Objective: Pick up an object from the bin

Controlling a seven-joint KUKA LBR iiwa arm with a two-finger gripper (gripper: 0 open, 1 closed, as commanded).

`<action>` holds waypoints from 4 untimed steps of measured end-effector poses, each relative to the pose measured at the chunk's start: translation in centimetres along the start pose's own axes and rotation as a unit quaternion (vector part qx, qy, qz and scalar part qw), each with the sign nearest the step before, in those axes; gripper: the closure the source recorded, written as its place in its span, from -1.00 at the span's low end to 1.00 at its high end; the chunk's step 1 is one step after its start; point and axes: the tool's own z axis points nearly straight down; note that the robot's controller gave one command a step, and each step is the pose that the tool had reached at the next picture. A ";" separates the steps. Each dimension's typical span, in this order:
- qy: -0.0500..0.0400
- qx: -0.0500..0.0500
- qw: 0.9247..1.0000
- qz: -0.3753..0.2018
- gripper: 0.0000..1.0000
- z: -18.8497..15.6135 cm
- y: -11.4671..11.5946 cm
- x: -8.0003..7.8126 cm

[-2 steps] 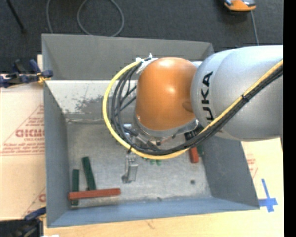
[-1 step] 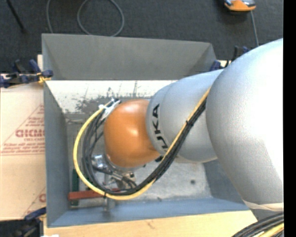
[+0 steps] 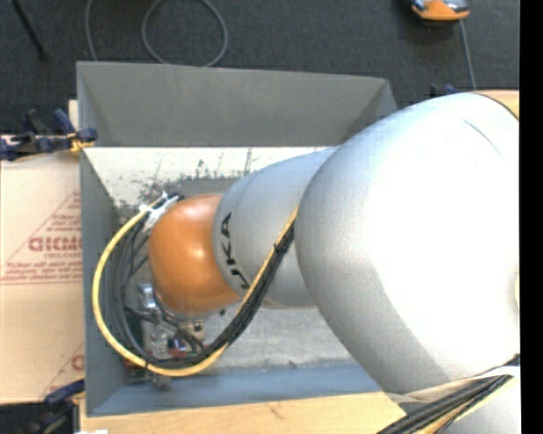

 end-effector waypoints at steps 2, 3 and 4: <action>-0.002 0.000 1.000 -0.002 1.00 -12.8 -2.0 -4.3; -0.001 0.000 0.986 -0.167 1.00 -19.9 -3.1 -4.9; 0.006 -0.001 0.960 -0.280 1.00 -12.8 -2.6 0.0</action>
Offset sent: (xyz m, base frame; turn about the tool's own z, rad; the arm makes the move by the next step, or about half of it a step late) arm 0.0000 0.0000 0.0000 0.0000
